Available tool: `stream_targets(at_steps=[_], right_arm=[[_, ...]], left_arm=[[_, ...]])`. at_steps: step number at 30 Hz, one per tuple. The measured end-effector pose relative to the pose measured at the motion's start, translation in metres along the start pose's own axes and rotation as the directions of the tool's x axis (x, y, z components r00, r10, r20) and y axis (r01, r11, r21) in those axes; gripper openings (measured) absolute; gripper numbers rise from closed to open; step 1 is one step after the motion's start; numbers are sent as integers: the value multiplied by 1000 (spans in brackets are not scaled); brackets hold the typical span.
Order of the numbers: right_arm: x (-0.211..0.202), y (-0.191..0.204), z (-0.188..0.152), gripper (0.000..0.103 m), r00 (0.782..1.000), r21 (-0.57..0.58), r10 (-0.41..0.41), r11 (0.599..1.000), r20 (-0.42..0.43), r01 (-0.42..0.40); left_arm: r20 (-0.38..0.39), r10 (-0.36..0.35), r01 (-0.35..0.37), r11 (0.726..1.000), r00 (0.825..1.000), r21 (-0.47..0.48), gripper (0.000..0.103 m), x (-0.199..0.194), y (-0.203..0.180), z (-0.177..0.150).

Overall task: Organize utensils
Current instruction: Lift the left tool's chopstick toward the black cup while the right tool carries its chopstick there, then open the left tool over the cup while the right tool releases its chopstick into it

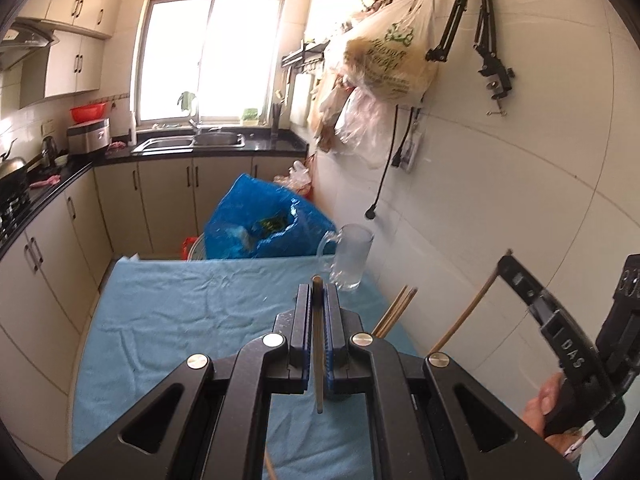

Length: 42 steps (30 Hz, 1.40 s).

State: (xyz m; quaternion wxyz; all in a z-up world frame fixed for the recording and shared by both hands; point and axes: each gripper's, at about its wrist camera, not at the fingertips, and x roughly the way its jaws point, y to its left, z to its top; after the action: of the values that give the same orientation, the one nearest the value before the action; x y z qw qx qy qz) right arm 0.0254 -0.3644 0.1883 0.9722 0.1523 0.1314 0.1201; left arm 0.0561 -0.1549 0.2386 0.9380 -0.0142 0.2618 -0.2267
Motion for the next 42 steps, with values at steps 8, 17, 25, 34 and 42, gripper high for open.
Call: stream_targets(at_steps=[8,17,25,34,42], right_arm=[[25,-15,21,8,999,-4,-38,999,14,38],[66,-38,12,8,996,5,-88,996,-18,88],[89,-52,-20,8,990,15,-99,995,-101,101],[97,-57,-47,8,981,25,-96,994,-171,102],[107,-58,-54,9,969,33,-102,993,-225,112]], left_arm=[[23,-32,32,999,999,1,5,28,-22,30],[-32,-49,48,998,998,-29,5,86,-21,17],[-94,-33,28,998,995,-49,5,120,-9,-6],[-122,-13,4,997,992,-75,5,137,8,-22],[-138,-19,7,996,990,-87,5,139,14,-25]])
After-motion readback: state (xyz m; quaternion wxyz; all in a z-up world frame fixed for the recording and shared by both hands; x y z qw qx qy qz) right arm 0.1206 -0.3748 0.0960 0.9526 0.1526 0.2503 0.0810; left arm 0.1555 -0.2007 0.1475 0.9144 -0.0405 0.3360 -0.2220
